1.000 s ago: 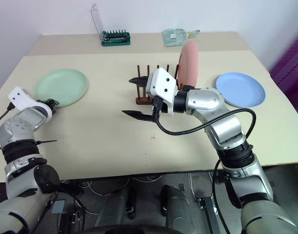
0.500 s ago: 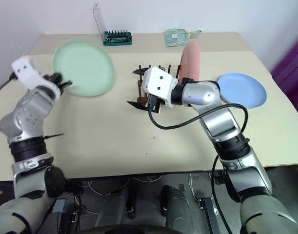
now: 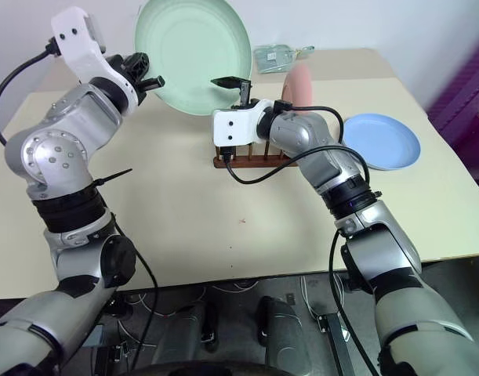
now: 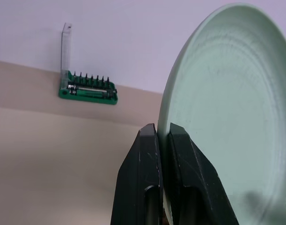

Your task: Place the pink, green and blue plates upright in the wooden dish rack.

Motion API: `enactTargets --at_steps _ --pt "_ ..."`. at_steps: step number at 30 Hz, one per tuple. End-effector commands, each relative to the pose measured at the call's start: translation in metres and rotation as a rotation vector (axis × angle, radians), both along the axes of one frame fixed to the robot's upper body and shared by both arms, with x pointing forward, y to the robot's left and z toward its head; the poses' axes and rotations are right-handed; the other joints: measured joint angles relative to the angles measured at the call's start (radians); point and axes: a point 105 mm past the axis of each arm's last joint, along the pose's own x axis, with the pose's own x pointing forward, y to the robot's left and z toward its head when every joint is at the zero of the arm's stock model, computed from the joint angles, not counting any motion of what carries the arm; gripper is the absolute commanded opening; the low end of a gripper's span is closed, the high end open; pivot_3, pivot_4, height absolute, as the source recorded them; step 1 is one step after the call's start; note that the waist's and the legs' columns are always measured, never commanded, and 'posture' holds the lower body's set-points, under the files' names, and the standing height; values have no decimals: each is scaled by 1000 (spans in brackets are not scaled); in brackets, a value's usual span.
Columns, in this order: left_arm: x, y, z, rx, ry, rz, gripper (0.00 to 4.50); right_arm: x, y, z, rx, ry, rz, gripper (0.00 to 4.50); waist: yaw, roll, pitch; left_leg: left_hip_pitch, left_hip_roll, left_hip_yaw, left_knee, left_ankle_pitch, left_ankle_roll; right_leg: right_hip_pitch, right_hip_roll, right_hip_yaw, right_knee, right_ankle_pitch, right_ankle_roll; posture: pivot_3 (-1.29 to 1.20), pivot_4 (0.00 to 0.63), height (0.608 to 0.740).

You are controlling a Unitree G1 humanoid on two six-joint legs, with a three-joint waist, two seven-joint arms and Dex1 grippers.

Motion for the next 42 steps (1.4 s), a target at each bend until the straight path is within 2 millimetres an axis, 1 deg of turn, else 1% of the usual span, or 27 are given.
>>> enactTargets --at_steps 1,5,6,8,9,11,13,15,16,18,19,21,23,24,25,26,27,28,29,30,31,32,34,36,37,39,42 --pt "-11 -6 22 -7 -75 -22 0 -1 1 12 -6 -80 8 3728 -1 0 0 0 0 0 0 1 -1 0 0 0 0 0 0 0 150 730" --pt "-11 -7 18 -10 -55 -37 0 -1 0 13 -6 -114 8 1819 -2 0 0 0 0 0 0 3 -4 0 0 0 0 0 0 0 150 730" --pt "-11 -7 18 -10 -53 -38 0 -1 1 13 -6 -118 9 1171 -2 0 0 0 0 0 0 3 -4 0 0 0 0 0 0 0 150 730" --pt "-11 -8 17 -24 -50 -48 0 -2 1 14 -7 -133 13 206 -2 0 0 0 0 0 0 3 -4 0 0 0 0 0 0 0 150 730" --pt "-11 -8 17 -33 -50 -53 0 -2 1 14 -7 -139 14 91 -2 0 0 0 0 0 0 3 -5 0 0 0 0 0 0 0 150 730" --pt "-11 -9 18 -51 -53 -64 0 -3 1 14 -7 -145 14 91 -2 0 0 0 0 0 0 3 -5 0 0 0 0 0 0 0 150 730" --pt "-13 -9 25 -127 -94 -87 685 -3 0 12 -19 -151 10 0 -1 0 0 0 0 0 0 3 -4 0 0 0 0 0 0 0 150 730" --pt "-15 -1 38 -217 -152 -75 1413 -3 -1 12 -23 -159 13 0 1 -1 1 0 0 0 0 3 -5 0 0 0 0 0 0 0 150 730" --pt "-16 10 46 -252 -190 -35 1968 -4 -1 14 -18 -164 16 0 0 -1 1 0 0 -1 1 3 -4 0 0 0 0 0 0 0 150 730" --pt "-17 22 53 -283 -226 10 2965 -5 -1 16 -10 -169 20 0 -1 -1 1 0 0 -1 0 3 -4 0 0 0 0 0 0 0 150 730" --pt "-18 36 62 -343 -264 45 3342 -6 -1 20 4 -172 28 0 -3 -1 1 0 0 -1 0 3 -4 0 1 0 0 0 0 0 150 730" --pt "-21 61 72 -396 -309 113 3342 -9 -1 26 34 -175 43 0 -5 -1 1 0 0 0 0 3 -4 0 1 0 0 0 0 0 150 730" --pt "-23 92 74 -275 -326 250 3342 -17 -1 37 112 -152 84 0 -8 -1 1 1 0 0 -1 3 -4 0 1 0 0 0 0 0 150 730" --pt "-24 107 71 -163 -317 320 3342 -24 -2 47 187 -122 111 0 -10 -1 2 1 0 0 -1 3 -4 0 1 0 0 0 0 0 150 730" --pt "-25 115 69 -88 -307 358 3342 -29 -3 52 235 -98 131 0 -12 0 2 1 0 0 -2 3 -5 -1 2 0 0 0 0 0 150 730" --pt "-25 123 64 21 -293 404 3342 -36 -4 59 307 -53 161 0 -10 0 2 1 0 1 -2 3 -5 -1 2 0 1 0 0 0 150 730" --pt "-23 129 52 141 -261 428 3342 -45 -6 68 397 16 202 0 -7 0 2 2 1 1 -3 3 -5 -1 2 0 1 0 0 0 150 730" --pt "-19 132 33 259 -212 422 3342 -55 -10 77 510 108 249 0 -3 0 1 2 1 1 -2 3 -5 0 1 0 1 0 0 0 150 730" --pt "-17 134 19 339 -175 409 3342 -63 -12 81 579 179 288 0 0 0 1 2 1 0 -3 3 -5 0 1 0 1 0 0 0 150 730" --pt "-15 129 2 380 -151 348 3342 -70 -16 88 684 274 326 0 4 0 1 2 1 0 -2 3 -5 1 0 0 1 0 0 0 150 730" --pt "-13 120 -17 419 -124 269 3342 -74 -22 94 797 368 357 0 8 0 1 2 1 0 -2 3 -5 1 0 0 1 0 0 0 150 730" --pt "-13 113 -29 439 -111 214 3342 -77 -25 97 863 434 376 0 13 0 1 2 2 -1 -1 3 -5 2 0 -1 1 0 0 0 150 730" --pt "-16 88 -66 492 -81 43 3342 -81 -32 99 994 576 398 0 21 0 1 1 2 -3 0 -1 1 2 -1 0 1 0 -1 0 150 730" --pt "-26 63 -98 451 -49 -122 3342 -78 -39 97 1120 701 372 0 22 0 1 1 3 -3 1 -1 1 1 -2 0 0 0 -2 0 150 730" --pt "-31 53 -109 415 -37 -193 3342 -77 -40 94 1144 740 356 0 22 0 1 1 3 -3 1 -1 1 1 -2 0 0 0 -2 0 150 730" --pt "-49 29 -129 419 -15 -363 3342 -74 -43 89 1187 807 326 0 19 0 1 0 3 -3 0 -1 2 -1 -2 0 0 1 -3 0 150 730" --pt "-69 8 -148 443 22 -528 3342 -68 -49 87 1246 858 289 0 16 2 2 -1 3 -1 0 -1 2 -3 -2 0 1 1 -2 0 150 730"
